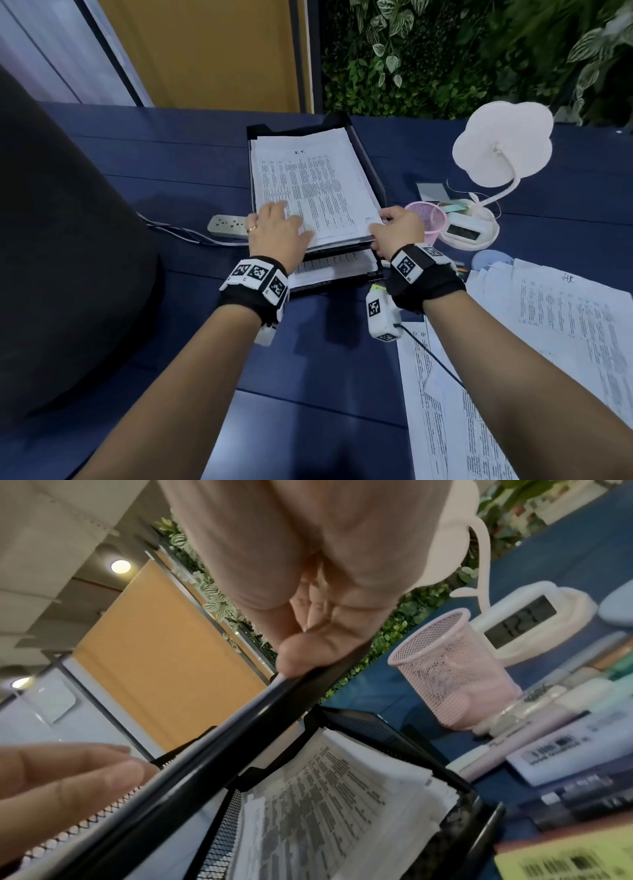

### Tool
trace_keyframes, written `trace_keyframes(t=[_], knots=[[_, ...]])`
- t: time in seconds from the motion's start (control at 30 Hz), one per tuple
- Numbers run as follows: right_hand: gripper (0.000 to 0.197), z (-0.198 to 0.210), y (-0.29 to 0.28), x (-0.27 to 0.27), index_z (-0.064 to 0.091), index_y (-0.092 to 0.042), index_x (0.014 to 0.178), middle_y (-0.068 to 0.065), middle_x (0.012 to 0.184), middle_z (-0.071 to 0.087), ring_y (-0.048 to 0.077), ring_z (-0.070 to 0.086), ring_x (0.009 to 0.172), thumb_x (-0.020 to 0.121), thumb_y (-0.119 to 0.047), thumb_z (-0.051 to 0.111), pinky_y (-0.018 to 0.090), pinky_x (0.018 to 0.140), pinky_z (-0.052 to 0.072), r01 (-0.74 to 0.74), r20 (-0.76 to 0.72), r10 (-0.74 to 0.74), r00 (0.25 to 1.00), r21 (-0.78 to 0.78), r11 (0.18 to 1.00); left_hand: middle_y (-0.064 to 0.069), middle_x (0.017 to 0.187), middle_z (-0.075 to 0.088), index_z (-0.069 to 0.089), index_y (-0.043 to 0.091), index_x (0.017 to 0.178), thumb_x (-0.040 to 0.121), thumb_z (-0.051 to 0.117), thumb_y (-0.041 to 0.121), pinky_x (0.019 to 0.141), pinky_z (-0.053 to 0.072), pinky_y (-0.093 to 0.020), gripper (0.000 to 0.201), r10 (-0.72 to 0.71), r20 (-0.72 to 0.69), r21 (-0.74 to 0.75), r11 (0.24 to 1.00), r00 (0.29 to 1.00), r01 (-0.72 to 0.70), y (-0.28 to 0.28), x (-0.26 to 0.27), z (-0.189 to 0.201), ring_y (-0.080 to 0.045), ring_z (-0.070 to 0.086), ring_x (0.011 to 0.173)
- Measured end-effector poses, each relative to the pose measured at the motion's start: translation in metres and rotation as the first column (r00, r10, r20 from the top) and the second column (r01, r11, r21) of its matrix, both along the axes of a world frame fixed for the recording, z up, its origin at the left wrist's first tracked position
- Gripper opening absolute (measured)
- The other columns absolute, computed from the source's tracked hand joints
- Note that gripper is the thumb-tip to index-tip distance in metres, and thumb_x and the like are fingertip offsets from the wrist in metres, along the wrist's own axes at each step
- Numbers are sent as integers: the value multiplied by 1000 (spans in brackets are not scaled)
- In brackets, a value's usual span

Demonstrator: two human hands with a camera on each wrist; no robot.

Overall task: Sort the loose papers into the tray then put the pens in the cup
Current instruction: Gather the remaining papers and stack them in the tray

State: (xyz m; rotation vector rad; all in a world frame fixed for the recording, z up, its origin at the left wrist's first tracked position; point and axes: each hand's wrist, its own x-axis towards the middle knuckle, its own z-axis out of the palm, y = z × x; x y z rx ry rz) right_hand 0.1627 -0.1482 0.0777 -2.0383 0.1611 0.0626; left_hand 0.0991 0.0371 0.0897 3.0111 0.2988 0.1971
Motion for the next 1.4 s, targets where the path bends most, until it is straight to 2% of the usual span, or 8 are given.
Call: trace_keyframes(t=[0.1, 0.27, 0.4, 0.5, 0.77, 0.9, 1.2, 1.4], knots=[[32, 4, -3, 0, 65, -14, 111, 8, 100, 68, 31, 67, 87, 80, -23, 64, 39, 80, 55, -44, 17, 48, 999, -171, 984, -9, 140, 44, 47, 21, 134, 93, 41, 56, 108, 27, -44, 54, -37, -126, -23, 999, 991, 35, 0, 0, -7, -30, 38, 129], [34, 5, -10, -3, 62, -11, 121, 10, 115, 66, 28, 60, 105, 88, -21, 58, 30, 88, 44, -93, 32, 104, 994, -258, 962, -13, 145, 37, 41, 21, 139, 95, 42, 51, 112, 28, -44, 54, -49, -157, -95, 995, 986, 34, 2, 2, -13, -31, 32, 134], [27, 4, -27, -16, 65, -12, 115, 9, 106, 69, 25, 63, 100, 89, -17, 57, 22, 82, 42, -40, 60, 50, 997, -154, 987, -17, 155, 20, 34, 21, 144, 99, 35, 46, 118, 11, -47, 52, -21, -180, -88, 996, 984, 5, -4, -2, -16, -32, 16, 143], [28, 0, -45, -29, 66, -12, 114, 10, 107, 69, 25, 62, 102, 89, -19, 58, 24, 88, 44, -26, 40, 32, 999, -135, 991, -17, 157, 12, 33, 19, 144, 101, 34, 41, 118, 4, -50, 49, -7, -136, -123, 992, 991, -10, -17, -12, -16, -32, 7, 146], [26, -27, -113, -77, 69, -11, 110, 11, 113, 68, 29, 60, 108, 89, -17, 56, 28, 91, 44, -14, -67, -3, 998, -255, 967, -14, 156, 18, 34, 18, 144, 93, 54, 26, 118, 6, -49, 55, -188, -8, -190, 965, 982, 183, -84, -56, -40, -30, 11, 145], [27, -53, -160, -103, 68, -11, 113, 9, 118, 66, 28, 58, 112, 90, -18, 55, 25, 92, 43, -20, -178, -34, 983, -291, 957, -9, 158, 14, 30, 19, 146, 94, 53, 25, 119, 2, -46, 57, -257, -107, -255, 941, 961, 223, -125, -78, -65, -25, 7, 146], [27, -92, -258, -136, 66, -18, 115, 4, 119, 65, 26, 60, 108, 91, -25, 53, 31, 93, 49, 28, -342, -175, 923, -396, 918, -8, 152, 29, 31, 14, 146, 96, 50, 29, 113, 25, -41, 56, -247, -336, -427, 900, 909, 86, -200, -95, -98, -27, 25, 139], [33, -103, -297, -133, 59, -26, 118, 11, 123, 54, 33, 50, 116, 86, -28, 55, 47, 100, 42, -28, -426, -270, 863, -575, 817, -15, 146, 35, 29, 10, 146, 94, 53, 29, 109, 34, -39, 60, -162, -452, -518, 848, 877, -110, -238, -91, -111, -31, 36, 133]])
